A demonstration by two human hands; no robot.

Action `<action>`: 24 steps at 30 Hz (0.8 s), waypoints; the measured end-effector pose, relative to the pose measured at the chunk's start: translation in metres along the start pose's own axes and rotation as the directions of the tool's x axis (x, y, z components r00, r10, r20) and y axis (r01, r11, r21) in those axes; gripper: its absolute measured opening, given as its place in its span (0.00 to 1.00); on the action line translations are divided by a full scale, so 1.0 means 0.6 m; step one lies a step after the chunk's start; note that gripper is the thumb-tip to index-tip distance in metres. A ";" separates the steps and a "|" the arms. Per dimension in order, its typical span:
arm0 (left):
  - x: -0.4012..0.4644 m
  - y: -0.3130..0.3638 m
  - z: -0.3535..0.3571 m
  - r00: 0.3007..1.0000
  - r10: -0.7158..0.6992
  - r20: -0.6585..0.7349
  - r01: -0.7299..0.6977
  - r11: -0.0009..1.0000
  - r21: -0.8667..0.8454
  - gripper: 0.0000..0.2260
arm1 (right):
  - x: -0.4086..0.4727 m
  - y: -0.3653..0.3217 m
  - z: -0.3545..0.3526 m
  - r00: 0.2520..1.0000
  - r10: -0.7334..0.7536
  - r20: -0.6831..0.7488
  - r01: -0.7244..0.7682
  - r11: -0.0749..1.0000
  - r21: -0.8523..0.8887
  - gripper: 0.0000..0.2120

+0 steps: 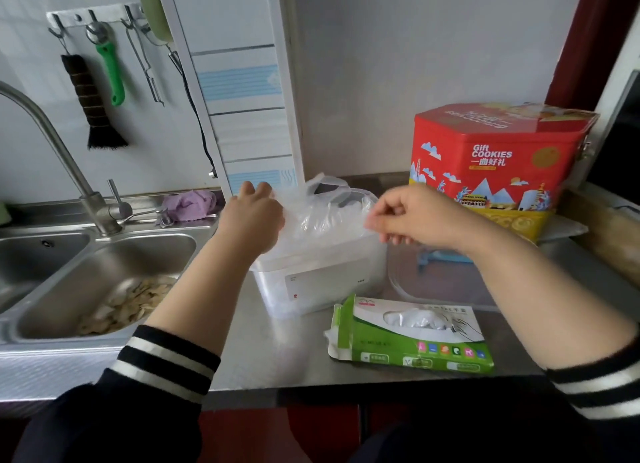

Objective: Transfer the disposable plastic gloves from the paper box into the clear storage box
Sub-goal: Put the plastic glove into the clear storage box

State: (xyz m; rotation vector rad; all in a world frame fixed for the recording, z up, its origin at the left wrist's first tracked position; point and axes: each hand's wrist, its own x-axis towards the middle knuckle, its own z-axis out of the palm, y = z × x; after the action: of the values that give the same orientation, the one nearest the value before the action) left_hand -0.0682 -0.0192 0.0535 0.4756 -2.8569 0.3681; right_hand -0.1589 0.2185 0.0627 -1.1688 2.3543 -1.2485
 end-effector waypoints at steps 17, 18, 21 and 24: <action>0.019 0.036 0.015 0.964 0.238 0.121 -0.238 0.971 -0.009 0.17 | 0.016 -0.026 0.050 0.951 -0.227 -0.209 0.229 0.973 -0.016 0.07; 0.021 0.039 0.015 0.959 0.245 0.140 -0.248 0.969 0.007 0.20 | 0.029 -0.037 0.054 0.955 -0.229 -0.187 0.234 0.972 0.004 0.09; 0.024 0.048 0.016 0.954 0.201 0.223 -0.219 0.974 0.059 0.20 | 0.055 -0.074 0.070 0.973 -0.225 0.045 0.230 0.959 -0.168 0.11; 0.027 0.045 0.020 0.957 0.040 0.287 -0.064 0.995 0.077 0.18 | 0.077 -0.087 0.088 0.960 -0.142 0.240 0.241 0.855 -0.459 0.17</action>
State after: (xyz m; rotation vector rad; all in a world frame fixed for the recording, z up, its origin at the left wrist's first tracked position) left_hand -0.0943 -0.0021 0.0408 0.5071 -3.1482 0.4677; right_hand -0.1332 0.1364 0.0781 -1.6270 2.5159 -0.5471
